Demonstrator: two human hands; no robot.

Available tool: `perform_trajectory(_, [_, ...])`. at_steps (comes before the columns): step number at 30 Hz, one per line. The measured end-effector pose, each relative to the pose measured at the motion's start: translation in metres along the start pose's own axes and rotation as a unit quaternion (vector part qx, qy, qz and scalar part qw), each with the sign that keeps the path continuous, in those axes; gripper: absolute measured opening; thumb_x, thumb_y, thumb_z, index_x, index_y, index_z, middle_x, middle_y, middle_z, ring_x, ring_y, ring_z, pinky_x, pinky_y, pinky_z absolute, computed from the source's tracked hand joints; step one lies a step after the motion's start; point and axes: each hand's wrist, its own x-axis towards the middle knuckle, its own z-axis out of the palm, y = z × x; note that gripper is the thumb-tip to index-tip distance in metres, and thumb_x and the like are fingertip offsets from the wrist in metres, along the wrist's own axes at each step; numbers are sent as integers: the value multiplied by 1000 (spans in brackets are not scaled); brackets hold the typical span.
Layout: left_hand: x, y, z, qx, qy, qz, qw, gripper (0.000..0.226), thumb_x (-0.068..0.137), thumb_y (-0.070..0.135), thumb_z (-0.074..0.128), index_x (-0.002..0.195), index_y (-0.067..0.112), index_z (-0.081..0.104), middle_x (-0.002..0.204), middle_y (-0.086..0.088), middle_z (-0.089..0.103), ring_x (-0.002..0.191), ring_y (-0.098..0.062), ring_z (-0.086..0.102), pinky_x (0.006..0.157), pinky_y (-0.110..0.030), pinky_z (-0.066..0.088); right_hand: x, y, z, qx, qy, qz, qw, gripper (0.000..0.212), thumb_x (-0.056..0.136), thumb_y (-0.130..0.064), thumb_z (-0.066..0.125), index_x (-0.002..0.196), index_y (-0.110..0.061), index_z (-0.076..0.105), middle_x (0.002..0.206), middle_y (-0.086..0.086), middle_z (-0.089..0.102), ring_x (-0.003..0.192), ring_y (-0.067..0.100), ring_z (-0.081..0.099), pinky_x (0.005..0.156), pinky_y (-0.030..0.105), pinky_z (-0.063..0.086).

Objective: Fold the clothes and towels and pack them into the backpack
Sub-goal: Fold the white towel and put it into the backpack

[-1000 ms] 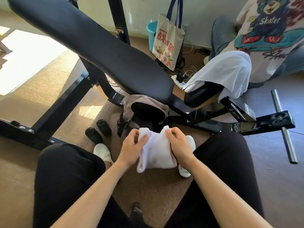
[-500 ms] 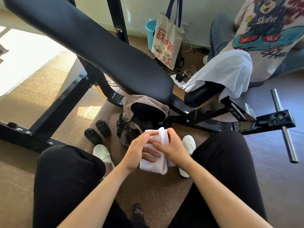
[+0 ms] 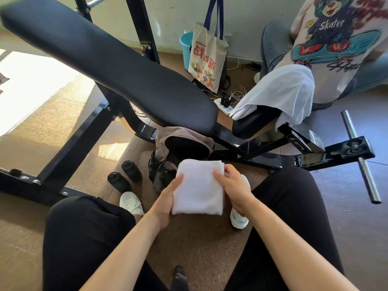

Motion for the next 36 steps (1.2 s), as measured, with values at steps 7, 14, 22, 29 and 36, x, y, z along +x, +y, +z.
perform_trajectory(7, [11,-6,-9,134,77,84,984,42,91,29,72,130,16,61,118,-7,73,101,-25,73,79,-34,61,0,6,-5,-164,-128,-132,969,72,93,-28,74,149,-51,35,144,-14,44,129,5,51,105,28,50])
perform_trajectory(14, [20,-18,-9,271,116,173,940,55,87,41,77,132,19,54,120,-1,64,107,-21,65,81,-30,59,1,26,3,-363,-88,-155,914,80,80,-36,84,146,-47,41,122,-9,28,116,12,39,86,3,41])
perform_trajectory(22, [13,-20,0,471,63,243,846,93,61,48,78,142,22,40,115,8,37,107,-10,46,81,-12,44,5,34,15,-453,-65,-136,879,106,71,-39,84,155,-40,19,132,-9,17,115,25,50,94,39,56])
perform_trajectory(29, [6,-17,3,337,-4,306,891,59,90,53,49,141,23,54,124,2,58,109,-6,54,86,-7,40,12,35,14,-360,-83,-145,918,84,68,-35,89,139,-35,43,123,-1,37,112,13,42,90,19,48])
perform_trajectory(36, [14,-14,-1,363,17,255,896,55,74,72,61,126,54,55,137,6,37,130,-12,37,105,-28,41,2,21,14,113,-208,35,971,46,99,-21,55,145,-17,50,139,19,60,130,37,58,108,61,46])
